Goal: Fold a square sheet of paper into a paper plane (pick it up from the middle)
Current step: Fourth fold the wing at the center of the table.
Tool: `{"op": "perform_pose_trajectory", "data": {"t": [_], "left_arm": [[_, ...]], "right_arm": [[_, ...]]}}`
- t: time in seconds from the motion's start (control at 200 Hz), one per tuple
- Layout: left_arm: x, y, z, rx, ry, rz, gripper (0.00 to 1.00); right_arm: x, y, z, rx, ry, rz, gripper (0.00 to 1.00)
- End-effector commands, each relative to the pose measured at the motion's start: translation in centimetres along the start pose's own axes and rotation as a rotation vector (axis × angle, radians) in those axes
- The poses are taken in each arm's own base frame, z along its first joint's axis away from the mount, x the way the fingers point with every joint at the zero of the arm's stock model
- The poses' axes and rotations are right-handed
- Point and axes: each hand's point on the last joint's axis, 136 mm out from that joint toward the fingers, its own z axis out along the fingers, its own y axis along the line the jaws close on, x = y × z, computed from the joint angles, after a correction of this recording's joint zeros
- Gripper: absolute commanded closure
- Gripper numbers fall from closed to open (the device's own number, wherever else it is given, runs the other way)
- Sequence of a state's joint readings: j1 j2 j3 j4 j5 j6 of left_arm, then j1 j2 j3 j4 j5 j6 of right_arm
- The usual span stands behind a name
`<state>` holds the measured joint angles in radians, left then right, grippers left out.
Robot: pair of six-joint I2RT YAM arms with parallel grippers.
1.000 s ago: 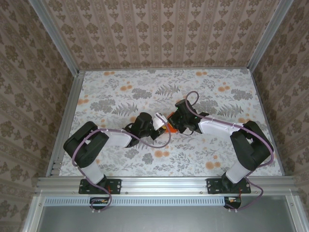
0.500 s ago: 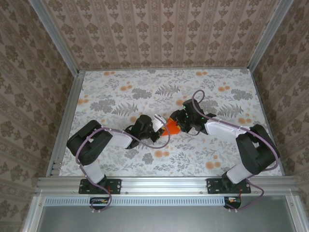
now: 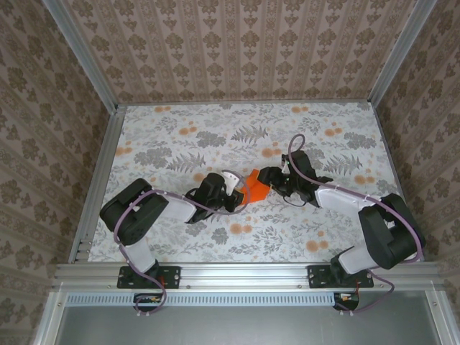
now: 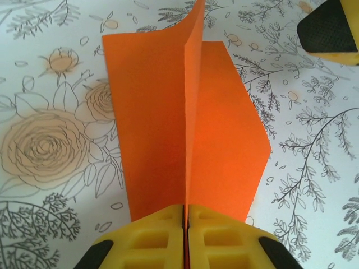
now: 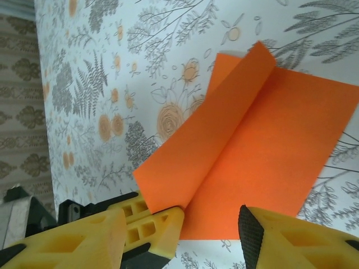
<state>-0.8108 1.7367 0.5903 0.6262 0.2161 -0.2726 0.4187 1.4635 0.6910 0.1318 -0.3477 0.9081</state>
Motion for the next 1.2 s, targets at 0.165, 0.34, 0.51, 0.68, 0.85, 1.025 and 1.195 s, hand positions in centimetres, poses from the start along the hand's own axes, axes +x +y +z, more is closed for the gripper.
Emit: {"op": "perform_pose_trajectory", "data": {"t": [0.165,0.34,0.51,0.68,0.85,1.025,1.195], "left_arm": [[-0.9,-0.6,-0.1,0.040,-0.001,-0.238,0.93],[-1.0,-0.5,0.0,0.047,0.002,-0.294,0.93],[-1.6,-0.4,-0.1,0.064,-0.003,-0.350,0.94],[-1.8,-0.6,0.0,0.087,0.006,-0.379,0.94],[-1.5,-0.5,0.3,0.096,0.031,-0.406,0.94],[-1.1,-0.7,0.6,0.107,0.054,-0.408,0.94],[-0.7,-0.9,1.0,0.123,0.081,-0.411,0.94]], "right_arm": [[1.3,0.0,2.1,-0.061,0.083,-0.066,0.45],[2.0,0.3,3.4,-0.068,0.131,-0.075,0.45],[2.2,0.0,4.3,-0.049,0.149,-0.076,0.46],[2.1,0.4,4.8,-0.045,0.160,-0.101,0.46],[1.8,0.0,5.2,-0.017,0.164,-0.115,0.46],[1.7,-0.5,5.5,0.007,0.160,-0.116,0.47],[1.6,-1.1,5.8,0.028,0.158,-0.109,0.47]]}}
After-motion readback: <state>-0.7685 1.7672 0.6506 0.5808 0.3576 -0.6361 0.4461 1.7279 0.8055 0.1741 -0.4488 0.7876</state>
